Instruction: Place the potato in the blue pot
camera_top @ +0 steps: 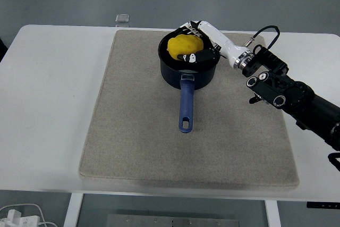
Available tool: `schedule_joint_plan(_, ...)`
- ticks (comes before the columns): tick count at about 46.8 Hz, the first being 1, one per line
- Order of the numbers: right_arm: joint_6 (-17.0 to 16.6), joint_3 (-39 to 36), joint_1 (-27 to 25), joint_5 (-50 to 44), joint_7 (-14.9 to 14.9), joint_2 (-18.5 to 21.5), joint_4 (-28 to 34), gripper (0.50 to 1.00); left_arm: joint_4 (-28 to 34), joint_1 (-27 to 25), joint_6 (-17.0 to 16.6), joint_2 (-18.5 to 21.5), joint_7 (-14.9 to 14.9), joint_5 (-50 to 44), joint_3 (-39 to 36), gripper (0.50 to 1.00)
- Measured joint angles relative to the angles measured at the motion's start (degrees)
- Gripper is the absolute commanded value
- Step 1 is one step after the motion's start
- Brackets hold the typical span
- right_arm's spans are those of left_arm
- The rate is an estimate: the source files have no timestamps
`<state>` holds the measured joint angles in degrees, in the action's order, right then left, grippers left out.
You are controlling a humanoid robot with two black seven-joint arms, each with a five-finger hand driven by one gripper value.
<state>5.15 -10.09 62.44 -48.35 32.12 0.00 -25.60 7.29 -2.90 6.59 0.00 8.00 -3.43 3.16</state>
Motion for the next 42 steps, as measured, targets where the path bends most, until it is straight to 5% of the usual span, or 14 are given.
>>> schedule_joint_plan(20, -0.1, -0.1, 0.0, 0.9, 0.0, 0.0, -0.2, 0.907, 0.1, 0.0, 0.0, 0.0, 0.0, 0.0, 0.0, 0.999)
schedule_joint_plan(42, -2.0, -1.6, 3.1, 23.0, -0.6, -2.0, -0.2, 0.909, 0.1, 0.0, 0.0, 0.0, 0.0, 0.0, 0.0, 0.999)
